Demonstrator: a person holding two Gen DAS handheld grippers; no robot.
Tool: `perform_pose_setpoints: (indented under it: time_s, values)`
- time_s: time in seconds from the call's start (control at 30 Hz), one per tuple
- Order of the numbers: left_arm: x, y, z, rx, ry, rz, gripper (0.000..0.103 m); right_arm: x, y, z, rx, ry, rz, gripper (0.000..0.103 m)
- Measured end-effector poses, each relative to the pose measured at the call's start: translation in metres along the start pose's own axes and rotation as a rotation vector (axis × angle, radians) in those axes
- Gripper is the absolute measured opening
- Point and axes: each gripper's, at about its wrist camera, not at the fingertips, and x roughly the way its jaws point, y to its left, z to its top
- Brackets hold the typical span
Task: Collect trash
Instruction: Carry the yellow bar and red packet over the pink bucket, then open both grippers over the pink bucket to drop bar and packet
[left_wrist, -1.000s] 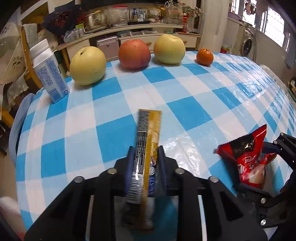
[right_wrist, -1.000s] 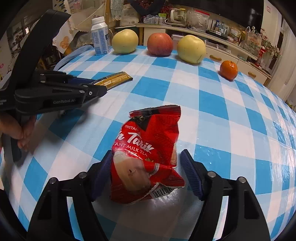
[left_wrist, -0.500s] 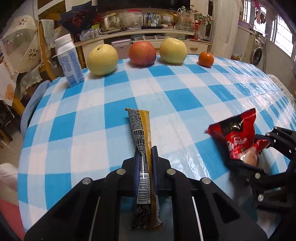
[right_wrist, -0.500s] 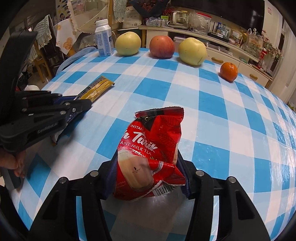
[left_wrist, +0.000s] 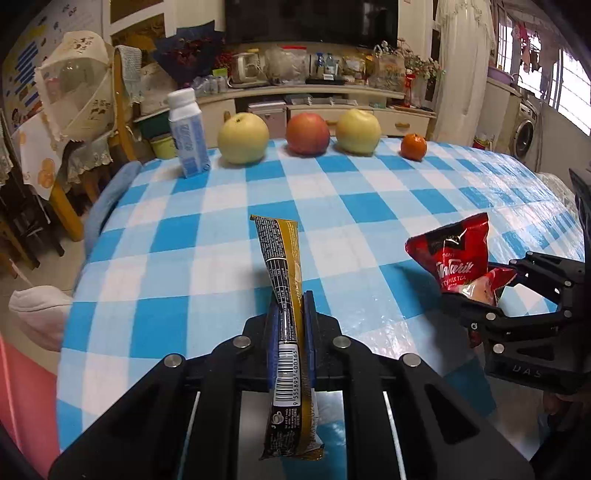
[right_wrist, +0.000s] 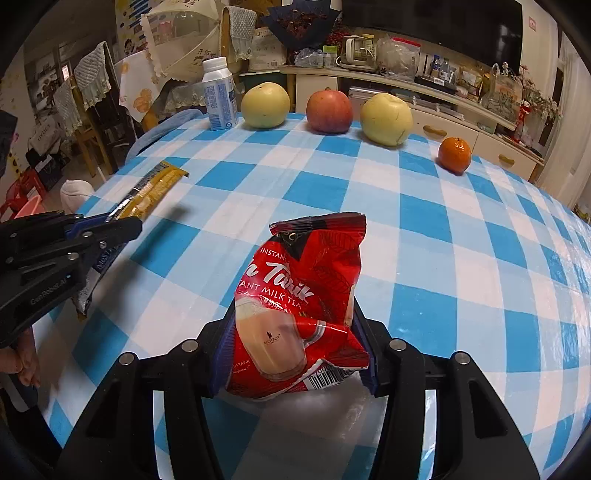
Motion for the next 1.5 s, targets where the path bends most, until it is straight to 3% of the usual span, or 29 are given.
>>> perform_pose_setpoints:
  time_s: [0.43,0.87,1.1,1.5]
  values:
    - [-0.053,0.028,-0.007,-0.087,-0.111,0.056,0.013,-0.019,0.019,-0.006,0.042,-0.008,0.098,0.055]
    - [-0.097,0.086,-0.012,-0.218,-0.221,0.107,0.013,-0.040,0.074,0.015,0.021,-0.042,0.196,0.055]
    - [-0.126,0.142,-0.025,-0.347,-0.264,0.183,0.013,-0.043,0.137,0.036,-0.059,-0.063,0.271,0.055]
    - [-0.172,0.246,-0.061,-0.600,-0.319,0.347,0.013,-0.040,0.294,0.076,-0.269,-0.088,0.438,0.055]
